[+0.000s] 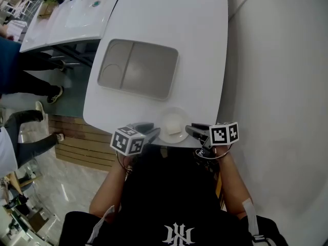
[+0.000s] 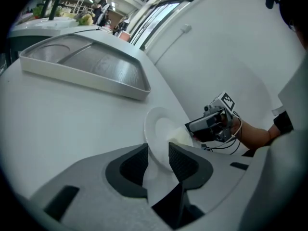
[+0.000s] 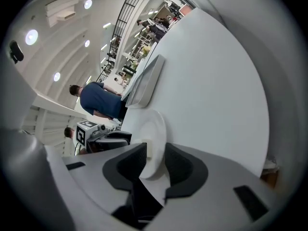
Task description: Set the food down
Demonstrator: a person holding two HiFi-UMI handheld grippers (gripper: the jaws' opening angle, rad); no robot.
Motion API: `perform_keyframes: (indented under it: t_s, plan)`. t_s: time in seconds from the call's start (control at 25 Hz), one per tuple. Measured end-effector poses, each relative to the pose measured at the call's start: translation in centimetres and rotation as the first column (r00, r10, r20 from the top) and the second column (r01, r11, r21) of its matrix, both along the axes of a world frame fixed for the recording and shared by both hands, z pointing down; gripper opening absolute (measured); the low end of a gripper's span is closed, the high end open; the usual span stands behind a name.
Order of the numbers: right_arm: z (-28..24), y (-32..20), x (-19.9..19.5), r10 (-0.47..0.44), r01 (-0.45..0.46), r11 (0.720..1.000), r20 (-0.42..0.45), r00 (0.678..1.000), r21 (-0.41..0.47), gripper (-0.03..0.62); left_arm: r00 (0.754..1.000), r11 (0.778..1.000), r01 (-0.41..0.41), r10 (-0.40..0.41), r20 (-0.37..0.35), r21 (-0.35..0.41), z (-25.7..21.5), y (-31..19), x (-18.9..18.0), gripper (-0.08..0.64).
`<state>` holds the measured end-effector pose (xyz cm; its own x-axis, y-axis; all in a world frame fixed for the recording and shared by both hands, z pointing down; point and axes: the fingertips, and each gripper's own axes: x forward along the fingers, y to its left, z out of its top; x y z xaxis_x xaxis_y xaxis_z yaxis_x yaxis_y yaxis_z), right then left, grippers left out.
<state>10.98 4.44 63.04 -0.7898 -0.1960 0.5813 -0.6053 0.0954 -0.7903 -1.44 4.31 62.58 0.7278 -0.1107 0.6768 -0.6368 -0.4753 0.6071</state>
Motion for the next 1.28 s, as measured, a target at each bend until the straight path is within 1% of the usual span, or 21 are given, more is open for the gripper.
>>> perform_keyframes:
  t_s: [0.16,0.32,0.48,0.64,0.76,1.0,1.16,1.28]
  plan:
    - [0.7,-0.4,0.8,0.013,-0.014,0.999,-0.041,0.999,-0.032,0.044,1.000,1.000,-0.009,0.009,0.030,0.000,0.5,-0.2,0.1,0.078]
    - [-0.7,-1.2,0.7,0.066,-0.064,0.996,0.025,0.997,-0.062,0.020,0.999,1.000,-0.013,0.013,0.029,0.013,-0.4,-0.3,-0.1,0.072]
    - [-2.3,-1.6,0.3,0.070,-0.066,0.996,0.059,0.996,-0.062,0.019,1.000,0.998,0.022,-0.023,0.008,0.053,-2.1,-1.0,-0.6,0.060]
    - [-4.1,-3.9,-0.7,0.069,-0.065,0.997,0.097,0.993,-0.043,0.018,0.999,0.994,0.051,-0.050,-0.016,0.095,-3.9,-3.1,-1.6,0.060]
    - [-5.1,-6.5,-2.0,0.052,-0.052,0.999,0.114,0.992,-0.002,0.017,0.998,0.988,0.070,-0.068,-0.019,0.139,-4.9,-5.3,-3.0,0.060]
    - [-6.2,-11.7,-4.7,-0.006,-0.002,0.997,0.112,0.994,0.073,0.017,0.993,0.972,0.110,-0.115,0.008,0.209,-6.1,-9.7,-5.6,0.060]
    - [-5.7,-14.6,-6.7,-0.029,0.020,0.996,0.105,0.994,0.087,0.017,0.988,0.963,0.141,-0.152,0.028,0.229,-5.7,-12.2,-7.5,0.060]
    - [-5.2,-16.7,-7.9,-0.040,0.032,0.995,0.088,0.995,0.097,0.018,0.985,0.960,0.141,-0.160,0.062,0.242,-5.1,-13.9,-8.7,0.060]
